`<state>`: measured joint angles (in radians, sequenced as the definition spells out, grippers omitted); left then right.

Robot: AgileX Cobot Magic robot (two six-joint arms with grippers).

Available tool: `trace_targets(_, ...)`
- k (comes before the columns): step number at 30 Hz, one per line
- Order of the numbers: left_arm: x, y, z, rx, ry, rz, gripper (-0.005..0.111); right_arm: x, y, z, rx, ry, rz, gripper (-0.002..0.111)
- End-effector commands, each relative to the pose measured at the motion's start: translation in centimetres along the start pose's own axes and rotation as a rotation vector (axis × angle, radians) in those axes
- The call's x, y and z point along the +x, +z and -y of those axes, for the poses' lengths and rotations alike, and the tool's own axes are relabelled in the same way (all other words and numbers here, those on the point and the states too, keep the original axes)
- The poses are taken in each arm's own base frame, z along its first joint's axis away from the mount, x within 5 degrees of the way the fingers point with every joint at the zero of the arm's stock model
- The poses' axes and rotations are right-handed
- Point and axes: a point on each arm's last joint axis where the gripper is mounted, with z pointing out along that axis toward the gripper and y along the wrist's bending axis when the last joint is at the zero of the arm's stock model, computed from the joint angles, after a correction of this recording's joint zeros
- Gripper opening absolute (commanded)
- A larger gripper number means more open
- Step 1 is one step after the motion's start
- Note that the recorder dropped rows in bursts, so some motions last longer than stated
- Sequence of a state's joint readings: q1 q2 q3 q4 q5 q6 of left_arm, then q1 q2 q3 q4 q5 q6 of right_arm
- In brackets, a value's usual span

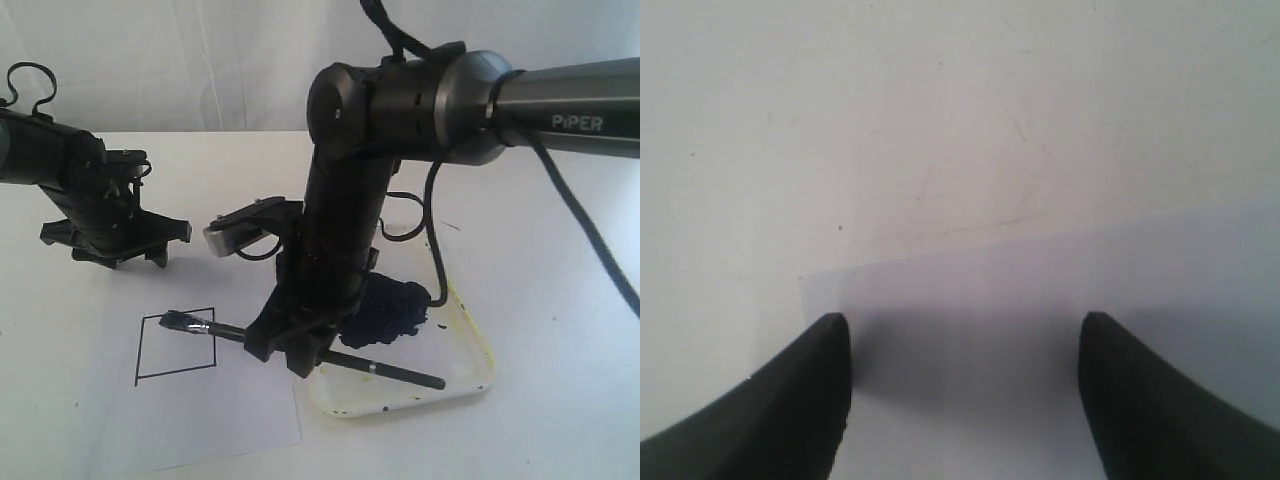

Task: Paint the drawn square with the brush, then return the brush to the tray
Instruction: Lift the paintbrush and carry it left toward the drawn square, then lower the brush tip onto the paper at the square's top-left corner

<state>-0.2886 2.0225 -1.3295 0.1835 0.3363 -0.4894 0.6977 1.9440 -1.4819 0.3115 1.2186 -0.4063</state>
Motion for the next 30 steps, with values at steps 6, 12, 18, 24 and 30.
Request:
trace_targets(6,1.0,0.6,-0.2,-0.027,0.004,-0.076,0.068,-2.5,1.3,-0.9,-0.004,-0.057,0.004,0.0)
trace_targets(12,1.0,0.6,-0.2,-0.027,0.004,-0.076,0.068,-2.6,1.6,-0.8,0.0,-0.057,-0.004,0.0)
trace_targets(18,1.0,0.6,-0.2,-0.027,0.004,-0.076,0.068,-2.7,1.7,-0.2,0.064,-0.08,0.003,0.0)
trace_targets(24,1.0,0.6,-0.2,-0.027,0.004,-0.076,0.068,-3.2,2.1,0.1,0.073,-0.076,0.036,0.0)
trace_targets(30,1.0,0.6,-0.2,-0.027,0.004,-0.076,0.068,-3.5,2.8,0.3,0.072,-0.07,0.045,0.0)
